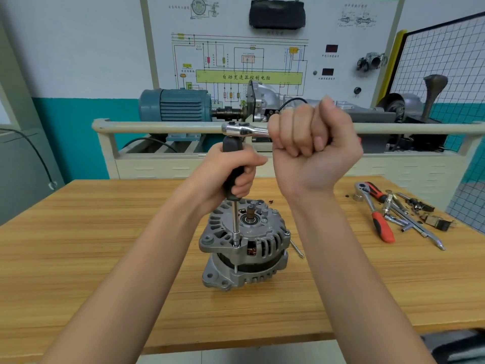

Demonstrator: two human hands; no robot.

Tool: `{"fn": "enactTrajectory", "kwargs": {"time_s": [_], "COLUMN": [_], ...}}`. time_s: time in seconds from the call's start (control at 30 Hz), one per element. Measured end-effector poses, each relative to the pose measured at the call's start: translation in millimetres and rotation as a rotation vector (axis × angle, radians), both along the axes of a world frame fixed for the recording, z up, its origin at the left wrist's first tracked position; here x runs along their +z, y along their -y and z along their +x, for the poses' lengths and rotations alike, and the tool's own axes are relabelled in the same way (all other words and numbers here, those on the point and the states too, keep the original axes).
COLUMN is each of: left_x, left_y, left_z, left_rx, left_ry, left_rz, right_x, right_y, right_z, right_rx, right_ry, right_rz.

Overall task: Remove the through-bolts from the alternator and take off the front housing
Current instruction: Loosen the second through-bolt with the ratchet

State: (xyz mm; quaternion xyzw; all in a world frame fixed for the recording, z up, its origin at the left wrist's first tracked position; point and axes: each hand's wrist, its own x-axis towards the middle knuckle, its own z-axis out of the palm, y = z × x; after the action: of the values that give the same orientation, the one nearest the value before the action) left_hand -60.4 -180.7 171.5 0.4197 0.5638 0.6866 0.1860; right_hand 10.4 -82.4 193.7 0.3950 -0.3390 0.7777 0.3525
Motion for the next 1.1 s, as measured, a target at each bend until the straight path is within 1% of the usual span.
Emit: {"fn": "enactTrajectory", "kwargs": {"time_s": [0.07, 0.13, 0.2, 0.27, 0.33, 0.4, 0.47, 0.53, 0.6, 0.63, 0.67, 0.7, 0.77, 0.83, 0.9, 0.97, 1.03, 1.1], "left_x": [1.5, 2.5, 3.0, 3.5, 2.9, 1.7, 0.0, 0.8, 1.2, 1.6, 1.1, 1.1, 0.4, 1.3, 3.3, 5.8, 7.3, 7.6], "left_y": [4.7, 3.0, -1.5, -5.0, -7.5, -11.1, -16.6, -21.5, -24.1, -24.0, -23.4, -22.0, -17.6, -10.9, -4.9, -1.4, -1.8, -4.4], "left_z": [-4.5, -4.2, -3.3, -2.0, 0.5, 5.4, 10.5, 16.4, 20.2, 22.0, 21.8, 21.1, 16.8, 12.6, 5.7, 0.8, -1.5, -1.0], "left_rx": [-0.123, -0.226, -0.271, -0.225, -0.106, 0.063, 0.238, 0.376, 0.484, 0.524, 0.544, 0.539, 0.446, 0.297, 0.113, -0.073, -0.232, -0.292], "left_ry": [-0.003, 0.049, 0.113, 0.155, 0.152, 0.130, 0.127, 0.122, 0.053, 0.014, 0.008, 0.036, 0.081, 0.066, 0.054, 0.045, 0.071, 0.114], "left_rz": [-0.002, -0.001, -0.011, -0.016, -0.001, 0.023, 0.046, 0.061, 0.033, 0.016, 0.019, 0.041, 0.072, 0.040, 0.010, -0.030, -0.064, -0.069], "right_x": [1.6, 1.7, 1.6, 1.3, 1.0, 0.2, -0.9, -3.9, -9.7, -11.6, -12.2, -11.6, -6.9, -2.5, 0.2, 2.5, 3.8, 3.7], "right_y": [-10.2, -17.3, -21.5, -20.7, -17.3, -13.0, -3.8, 11.3, 27.8, 34.8, 39.2, 39.9, 32.9, 18.1, 2.1, -10.7, -19.3, -21.9], "right_z": [-5.3, -12.7, -18.7, -19.5, -15.3, -9.8, -3.8, 1.0, 3.9, 4.0, 3.5, 2.8, 1.4, 0.9, -0.6, -4.7, -10.9, -15.0], "right_rx": [0.234, 0.405, 0.463, 0.430, 0.357, 0.246, 0.084, -0.140, -0.431, -0.530, -0.574, -0.566, -0.418, -0.184, 0.064, 0.276, 0.409, 0.446], "right_ry": [0.118, 0.185, 0.200, 0.200, 0.185, 0.144, 0.065, -0.040, -0.109, -0.127, -0.132, -0.131, -0.129, -0.094, -0.004, 0.110, 0.171, 0.187], "right_rz": [-0.149, -0.284, -0.367, -0.396, -0.378, -0.312, -0.185, -0.068, 0.008, 0.037, 0.054, 0.053, 0.015, -0.032, -0.116, -0.244, -0.342, -0.388]}}
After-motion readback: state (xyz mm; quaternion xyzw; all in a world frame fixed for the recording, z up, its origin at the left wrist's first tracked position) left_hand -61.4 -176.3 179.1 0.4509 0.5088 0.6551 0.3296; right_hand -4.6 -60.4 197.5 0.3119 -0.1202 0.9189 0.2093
